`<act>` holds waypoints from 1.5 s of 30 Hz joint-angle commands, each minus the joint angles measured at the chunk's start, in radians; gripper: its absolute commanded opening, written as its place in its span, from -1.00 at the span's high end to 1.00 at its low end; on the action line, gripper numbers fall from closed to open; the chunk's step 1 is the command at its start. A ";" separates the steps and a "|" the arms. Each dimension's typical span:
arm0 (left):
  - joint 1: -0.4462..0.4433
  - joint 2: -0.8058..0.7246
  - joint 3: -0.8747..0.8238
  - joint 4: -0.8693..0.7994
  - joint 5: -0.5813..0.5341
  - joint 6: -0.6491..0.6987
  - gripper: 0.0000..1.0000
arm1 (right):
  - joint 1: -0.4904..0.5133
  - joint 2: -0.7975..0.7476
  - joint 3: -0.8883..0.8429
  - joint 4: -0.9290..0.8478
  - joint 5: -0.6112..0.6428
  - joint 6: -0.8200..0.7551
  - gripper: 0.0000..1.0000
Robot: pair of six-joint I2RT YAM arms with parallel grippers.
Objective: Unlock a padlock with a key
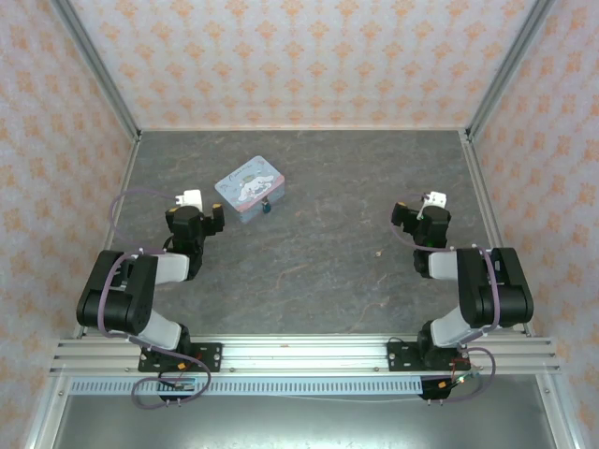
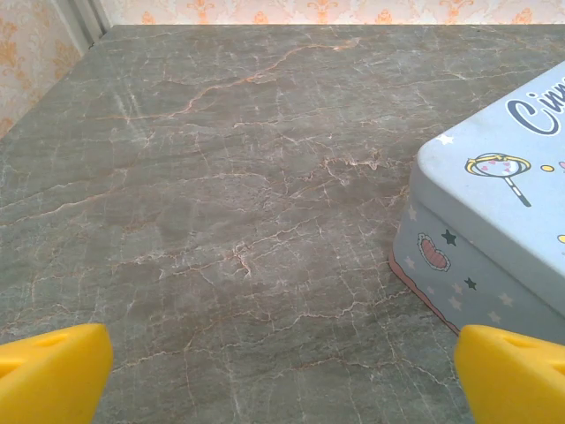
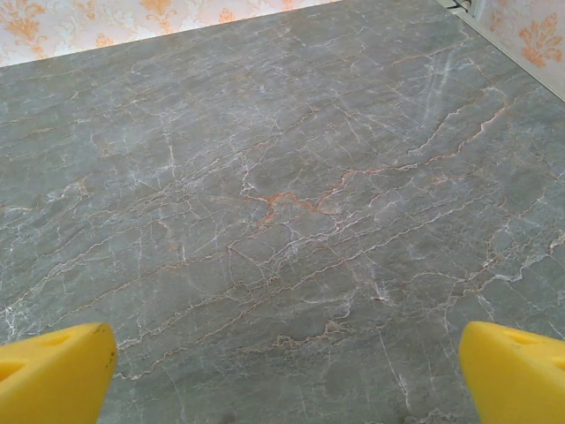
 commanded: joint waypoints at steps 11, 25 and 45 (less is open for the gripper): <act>0.005 -0.006 0.015 0.004 0.010 0.011 -0.99 | 0.002 -0.002 0.017 -0.001 0.024 0.009 -0.98; 0.004 -0.006 0.017 0.002 0.011 0.009 -0.99 | 0.001 -0.001 0.021 -0.001 0.024 0.009 -0.98; 0.004 -0.481 0.310 -0.890 0.105 -0.294 -1.00 | 0.011 -0.332 0.252 -0.793 -0.051 0.229 -0.99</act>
